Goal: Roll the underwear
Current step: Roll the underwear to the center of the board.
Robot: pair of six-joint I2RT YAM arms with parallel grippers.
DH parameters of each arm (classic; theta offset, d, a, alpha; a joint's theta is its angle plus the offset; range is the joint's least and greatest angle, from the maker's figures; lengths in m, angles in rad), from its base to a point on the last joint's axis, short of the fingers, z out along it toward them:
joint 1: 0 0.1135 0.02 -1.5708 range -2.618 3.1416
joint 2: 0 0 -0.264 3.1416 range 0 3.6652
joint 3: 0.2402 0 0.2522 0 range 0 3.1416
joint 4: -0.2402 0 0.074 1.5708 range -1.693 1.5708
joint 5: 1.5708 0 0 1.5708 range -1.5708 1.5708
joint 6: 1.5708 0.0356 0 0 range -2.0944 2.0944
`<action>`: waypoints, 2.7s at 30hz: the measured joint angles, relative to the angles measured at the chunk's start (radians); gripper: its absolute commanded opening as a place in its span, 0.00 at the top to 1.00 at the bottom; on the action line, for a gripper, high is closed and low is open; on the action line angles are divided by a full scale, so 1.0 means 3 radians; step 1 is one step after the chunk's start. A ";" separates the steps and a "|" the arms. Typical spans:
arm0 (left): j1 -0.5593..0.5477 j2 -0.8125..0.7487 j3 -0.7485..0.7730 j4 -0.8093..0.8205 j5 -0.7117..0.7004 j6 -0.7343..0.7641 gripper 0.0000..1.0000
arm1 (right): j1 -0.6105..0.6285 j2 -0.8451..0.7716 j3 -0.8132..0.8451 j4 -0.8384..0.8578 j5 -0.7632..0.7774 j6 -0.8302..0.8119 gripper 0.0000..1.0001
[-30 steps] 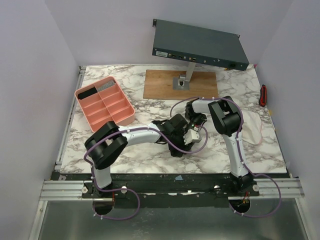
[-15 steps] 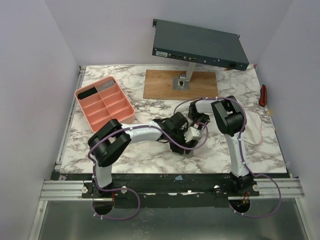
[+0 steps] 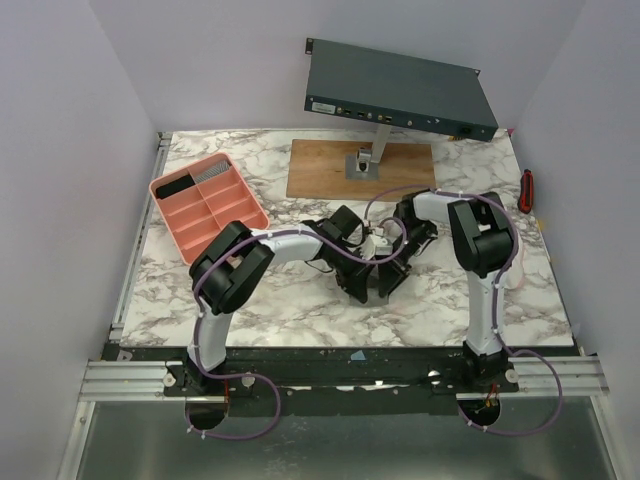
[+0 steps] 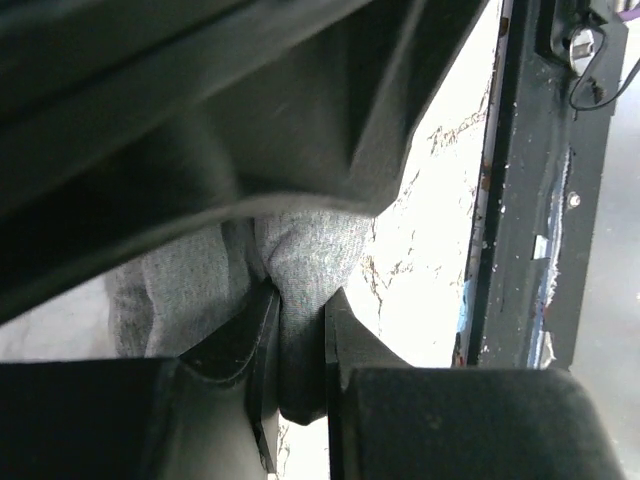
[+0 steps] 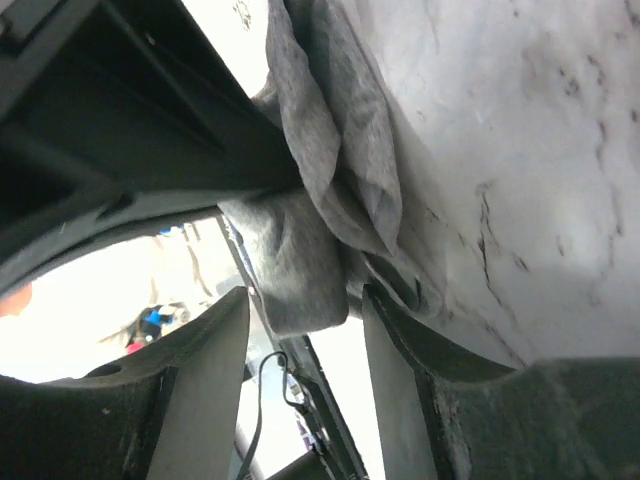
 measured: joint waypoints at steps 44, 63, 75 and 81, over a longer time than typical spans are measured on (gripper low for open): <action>0.0776 0.1448 0.1306 -0.1857 0.1687 -0.0183 1.00 | 0.1044 -0.2511 -0.1567 0.2616 0.1829 0.0481 0.36; 0.0776 0.1478 0.1349 -0.2032 0.1687 -0.0014 1.00 | 0.1537 -0.1924 -0.1573 0.2886 0.2221 0.0183 0.56; 0.0825 0.1476 0.1357 -0.2080 0.1668 0.0032 0.54 | 0.1540 -0.1881 -0.1555 0.2936 0.2129 0.0221 0.99; 0.0868 0.1354 0.1326 -0.2023 0.1537 -0.0008 0.45 | 0.1528 -0.1881 -0.1556 0.2935 0.2060 0.0282 0.99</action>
